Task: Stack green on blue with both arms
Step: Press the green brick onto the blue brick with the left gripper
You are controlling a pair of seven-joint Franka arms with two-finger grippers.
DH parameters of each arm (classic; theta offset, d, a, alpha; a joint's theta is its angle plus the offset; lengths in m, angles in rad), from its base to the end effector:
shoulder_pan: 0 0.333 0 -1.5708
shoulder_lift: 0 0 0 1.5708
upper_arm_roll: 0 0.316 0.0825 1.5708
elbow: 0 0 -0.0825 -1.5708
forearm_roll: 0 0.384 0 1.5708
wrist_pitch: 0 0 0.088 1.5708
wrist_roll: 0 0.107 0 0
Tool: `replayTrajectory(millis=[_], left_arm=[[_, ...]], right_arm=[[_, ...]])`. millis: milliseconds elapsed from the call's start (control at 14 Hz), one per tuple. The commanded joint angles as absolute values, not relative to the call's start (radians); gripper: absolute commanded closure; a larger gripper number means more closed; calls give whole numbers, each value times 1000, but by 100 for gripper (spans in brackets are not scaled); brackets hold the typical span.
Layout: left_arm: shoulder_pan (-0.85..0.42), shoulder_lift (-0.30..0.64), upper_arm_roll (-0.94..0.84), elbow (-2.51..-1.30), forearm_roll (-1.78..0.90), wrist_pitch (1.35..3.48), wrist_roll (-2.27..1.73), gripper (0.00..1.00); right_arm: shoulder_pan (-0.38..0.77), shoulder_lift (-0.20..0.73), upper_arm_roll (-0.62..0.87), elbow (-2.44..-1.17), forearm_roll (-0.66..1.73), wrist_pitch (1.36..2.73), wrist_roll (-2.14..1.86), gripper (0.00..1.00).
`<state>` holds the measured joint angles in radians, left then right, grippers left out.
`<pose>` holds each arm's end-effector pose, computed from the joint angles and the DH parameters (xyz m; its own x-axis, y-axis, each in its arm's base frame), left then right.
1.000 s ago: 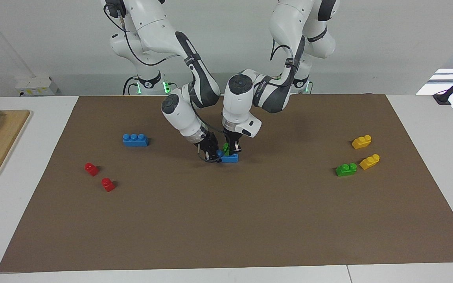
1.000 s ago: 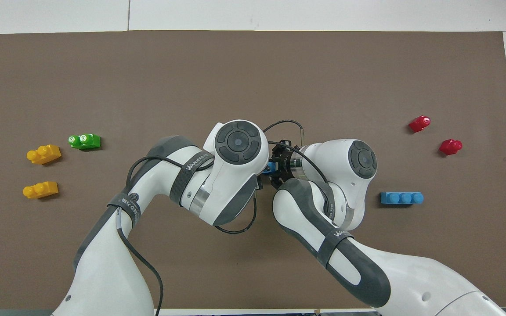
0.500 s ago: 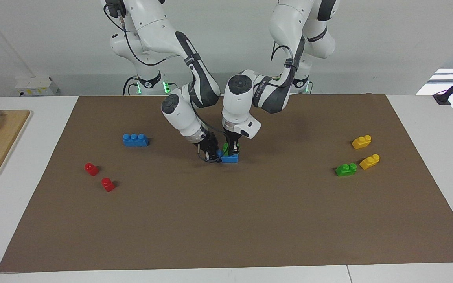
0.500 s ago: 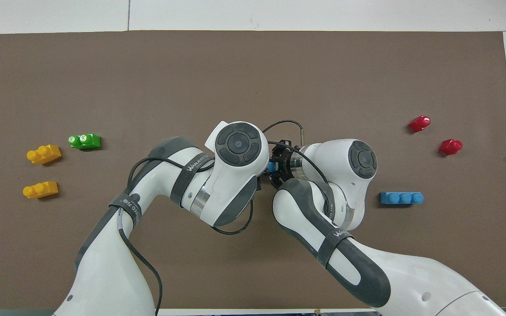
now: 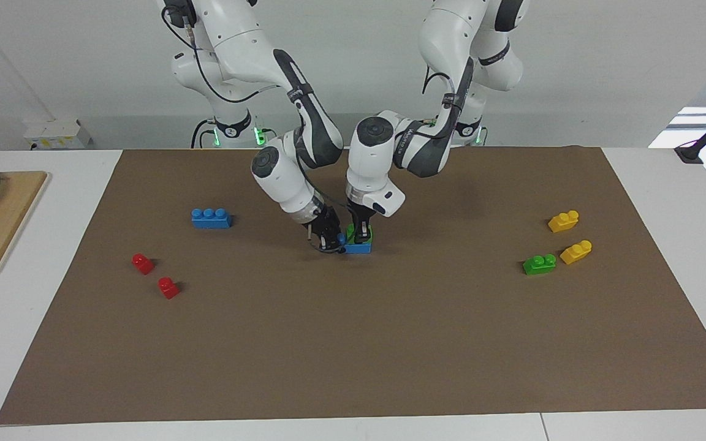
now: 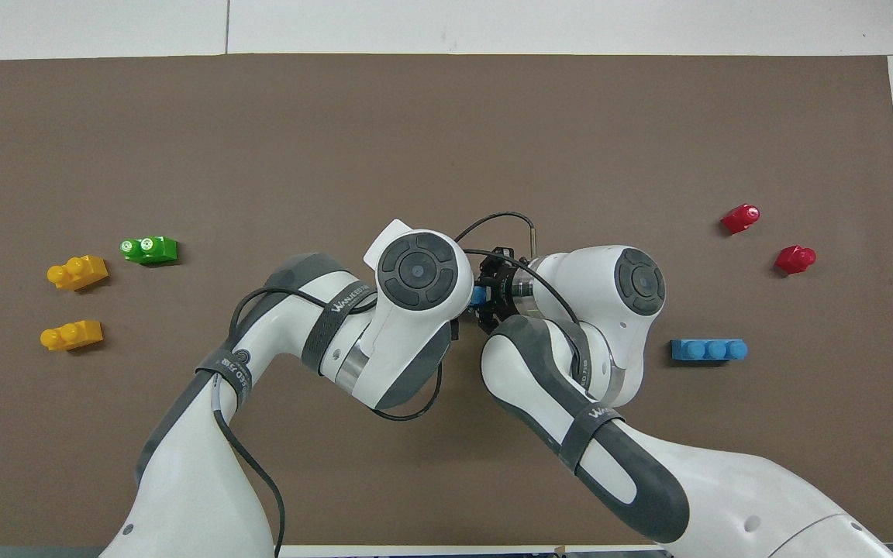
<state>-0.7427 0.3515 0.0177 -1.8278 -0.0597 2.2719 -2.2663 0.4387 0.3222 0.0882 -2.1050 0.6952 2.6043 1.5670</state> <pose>0.4820 -0.4301 0.3511 -0.0035 0.9958 -0.0917 0.9990 0.0075 0.0430 0.5208 0.2862 0.2779 -0.0380 -0.8965 -0.4414 -0.9977 0.0585 -0.0328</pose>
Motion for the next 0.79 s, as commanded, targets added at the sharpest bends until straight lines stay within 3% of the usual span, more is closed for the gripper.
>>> replayTrajectory(millis=[0, 429, 571, 714], left_arm=[[-764, 356, 26, -1910, -61, 2333, -2258, 100], [-758, 368, 26, -1901, -60, 2350, -2177, 100], [-756, 368, 26, -1904, -61, 2341, -2158, 1], [-750, 367, 26, -1884, -61, 2297, -2155, 0]], right_arm=[[440, 319, 91, -2135, 726, 2637, 1549, 100], [440, 319, 91, -2135, 726, 2637, 1549, 100], [440, 319, 91, -2135, 727, 2637, 1549, 100], [440, 319, 91, -2135, 727, 2637, 1549, 100]])
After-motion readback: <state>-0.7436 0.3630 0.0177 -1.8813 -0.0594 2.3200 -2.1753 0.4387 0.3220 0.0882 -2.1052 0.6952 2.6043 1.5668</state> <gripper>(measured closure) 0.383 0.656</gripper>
